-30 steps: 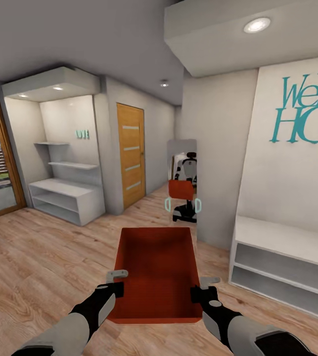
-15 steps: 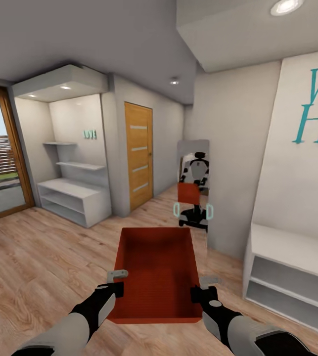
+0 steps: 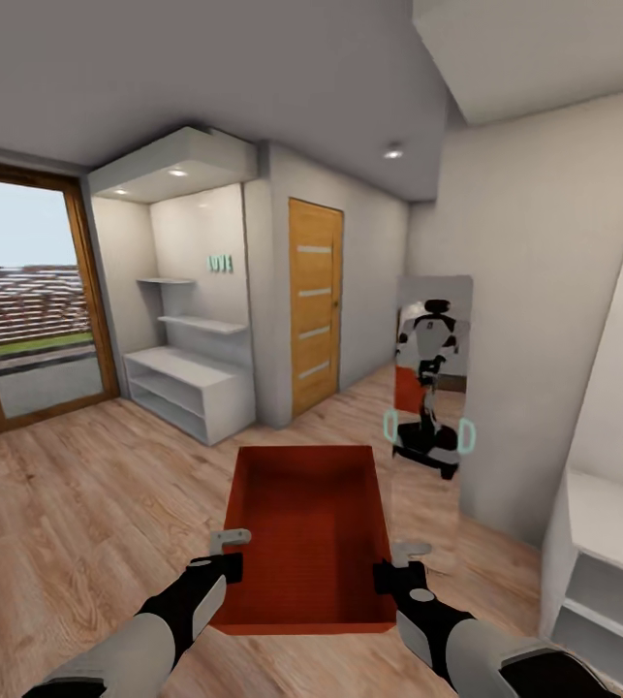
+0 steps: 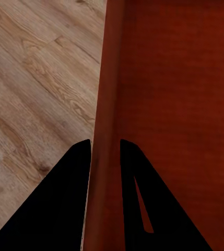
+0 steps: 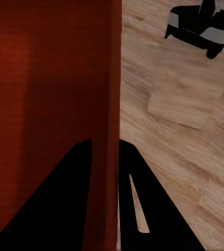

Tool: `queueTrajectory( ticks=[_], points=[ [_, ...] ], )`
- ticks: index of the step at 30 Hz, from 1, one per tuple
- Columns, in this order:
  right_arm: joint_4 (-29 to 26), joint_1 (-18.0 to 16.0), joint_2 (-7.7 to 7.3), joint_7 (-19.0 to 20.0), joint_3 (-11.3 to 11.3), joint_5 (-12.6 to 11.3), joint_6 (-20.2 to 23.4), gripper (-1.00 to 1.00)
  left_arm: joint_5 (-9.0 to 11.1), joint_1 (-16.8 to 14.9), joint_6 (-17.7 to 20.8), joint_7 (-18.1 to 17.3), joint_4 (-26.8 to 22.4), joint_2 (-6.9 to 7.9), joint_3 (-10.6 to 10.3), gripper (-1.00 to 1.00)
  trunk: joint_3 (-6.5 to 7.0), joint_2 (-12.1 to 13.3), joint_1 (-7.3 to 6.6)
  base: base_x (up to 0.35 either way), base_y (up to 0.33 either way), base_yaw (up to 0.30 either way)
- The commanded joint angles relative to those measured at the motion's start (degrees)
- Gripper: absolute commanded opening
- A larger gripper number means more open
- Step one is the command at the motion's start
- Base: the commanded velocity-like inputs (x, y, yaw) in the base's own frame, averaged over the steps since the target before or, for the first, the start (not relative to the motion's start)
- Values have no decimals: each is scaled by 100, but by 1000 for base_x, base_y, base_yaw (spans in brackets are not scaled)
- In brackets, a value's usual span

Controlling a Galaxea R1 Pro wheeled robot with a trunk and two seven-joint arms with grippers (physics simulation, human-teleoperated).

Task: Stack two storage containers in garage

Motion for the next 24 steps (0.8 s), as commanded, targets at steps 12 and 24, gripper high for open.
queueTrajectory(
  ticks=[12, 24],
  points=[
    [11, -4, 4, 35, -224, 55, -7, -100, -109, -5, -396, 322, -29, 79, 128, -100, -10, -8, 5, 322, 0, 273],
    [11, -4, 2, 35, -224, 55, -7, -100, -109, -5, -396, 322, -29, 79, 128, -100, -10, -8, 5, 322, 0, 260]
  ],
)
